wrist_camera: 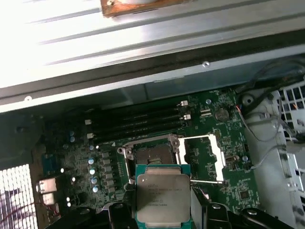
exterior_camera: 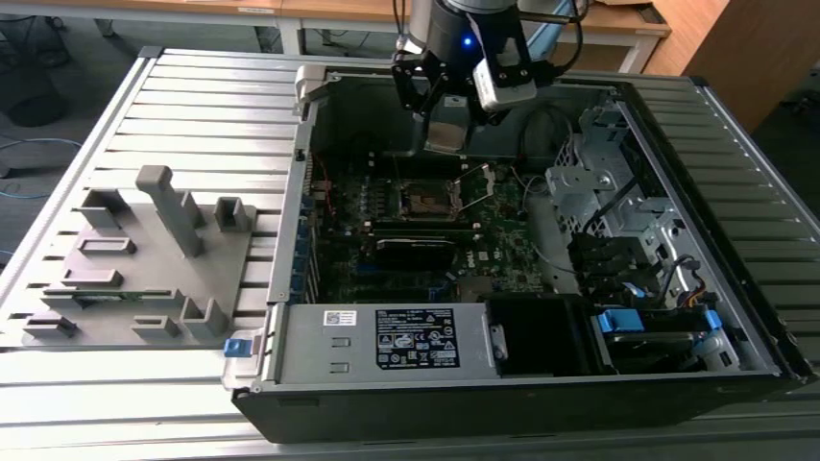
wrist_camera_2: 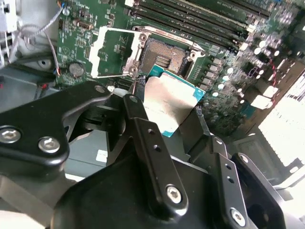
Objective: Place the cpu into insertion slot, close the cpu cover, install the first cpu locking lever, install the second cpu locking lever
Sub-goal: 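Place the cpu into insertion slot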
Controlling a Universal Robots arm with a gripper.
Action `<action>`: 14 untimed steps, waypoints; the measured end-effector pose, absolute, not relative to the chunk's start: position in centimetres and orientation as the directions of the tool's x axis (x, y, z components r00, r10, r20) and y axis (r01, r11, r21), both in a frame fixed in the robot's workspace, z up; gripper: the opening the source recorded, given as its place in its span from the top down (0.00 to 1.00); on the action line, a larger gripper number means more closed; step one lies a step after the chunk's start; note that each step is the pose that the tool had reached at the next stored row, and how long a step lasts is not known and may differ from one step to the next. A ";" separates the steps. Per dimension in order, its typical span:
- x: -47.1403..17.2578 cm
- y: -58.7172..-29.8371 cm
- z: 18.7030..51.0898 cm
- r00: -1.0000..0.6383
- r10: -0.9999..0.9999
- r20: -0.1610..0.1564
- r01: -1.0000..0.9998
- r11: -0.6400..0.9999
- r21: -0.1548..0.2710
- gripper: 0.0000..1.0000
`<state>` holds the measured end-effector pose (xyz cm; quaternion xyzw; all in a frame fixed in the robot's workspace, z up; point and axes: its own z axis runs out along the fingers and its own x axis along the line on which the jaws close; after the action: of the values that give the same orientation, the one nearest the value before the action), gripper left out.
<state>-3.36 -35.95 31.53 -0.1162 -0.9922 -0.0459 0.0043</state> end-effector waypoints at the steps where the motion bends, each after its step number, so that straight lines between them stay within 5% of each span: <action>1: -3.4 -35.9 31.5 -0.969 0.248 0.019 0.249 0.964 0.090 0.46; 14: -3.4 -35.9 30.9 -0.884 0.468 0.019 0.467 0.879 0.090 0.46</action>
<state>-3.36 -35.95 30.86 -0.2412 -0.9694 -0.0461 -0.0015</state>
